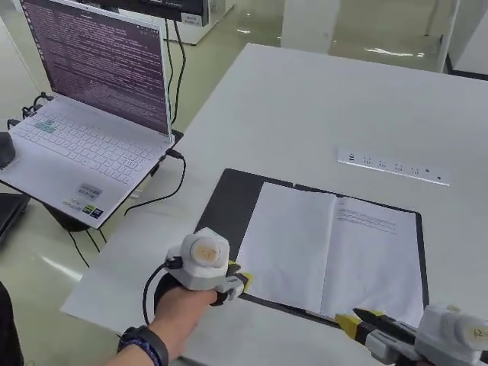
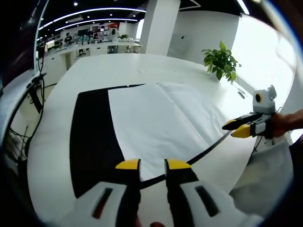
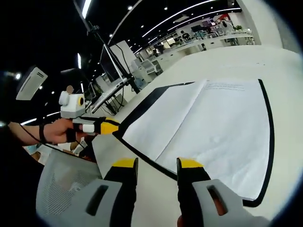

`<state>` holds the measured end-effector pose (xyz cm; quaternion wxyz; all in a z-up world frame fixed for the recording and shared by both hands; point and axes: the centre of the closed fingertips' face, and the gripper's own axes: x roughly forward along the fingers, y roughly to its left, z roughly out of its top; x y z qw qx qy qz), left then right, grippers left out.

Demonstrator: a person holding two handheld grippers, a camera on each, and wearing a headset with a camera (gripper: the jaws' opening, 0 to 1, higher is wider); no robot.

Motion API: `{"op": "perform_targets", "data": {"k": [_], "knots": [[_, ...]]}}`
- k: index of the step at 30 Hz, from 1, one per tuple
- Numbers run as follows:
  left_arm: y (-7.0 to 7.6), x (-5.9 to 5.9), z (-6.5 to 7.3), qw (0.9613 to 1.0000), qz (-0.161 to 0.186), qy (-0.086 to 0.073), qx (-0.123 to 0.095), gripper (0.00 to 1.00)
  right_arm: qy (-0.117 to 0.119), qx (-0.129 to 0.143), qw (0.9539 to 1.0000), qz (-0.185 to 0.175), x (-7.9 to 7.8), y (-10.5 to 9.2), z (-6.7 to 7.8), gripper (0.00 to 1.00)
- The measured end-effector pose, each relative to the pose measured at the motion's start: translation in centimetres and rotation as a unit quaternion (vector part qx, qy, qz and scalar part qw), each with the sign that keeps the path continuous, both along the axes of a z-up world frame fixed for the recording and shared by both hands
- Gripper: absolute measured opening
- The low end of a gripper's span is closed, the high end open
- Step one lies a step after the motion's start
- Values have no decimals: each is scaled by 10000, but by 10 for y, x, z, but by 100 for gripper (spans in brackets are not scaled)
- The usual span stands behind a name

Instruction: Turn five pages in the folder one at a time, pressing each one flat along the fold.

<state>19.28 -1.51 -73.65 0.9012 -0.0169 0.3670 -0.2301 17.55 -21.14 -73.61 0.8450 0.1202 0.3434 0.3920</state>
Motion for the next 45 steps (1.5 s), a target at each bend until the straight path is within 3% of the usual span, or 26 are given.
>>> {"op": "perform_targets", "data": {"k": [3,8,15,24,36,45], "knots": [[-1,2,5,9998,-122,-99,129,26,-60,-17,9994,-329,4,-23,3,37],[-5,6,18,9993,-189,-315,59,38,-212,-278,9982,-484,1,-52,10,46],[-7,3,32,9984,-300,-472,72,48,-365,-376,9960,-718,-2,-73,20,52],[8,-6,49,9974,-359,-603,160,58,-564,-334,9940,-873,-4,-82,39,57],[34,-7,86,9952,-144,-949,188,65,-804,-481,9922,-817,-6,-92,61,59],[44,-10,98,9942,-36,-1061,165,67,-866,-531,9918,-776,-12,-92,66,61]]}}
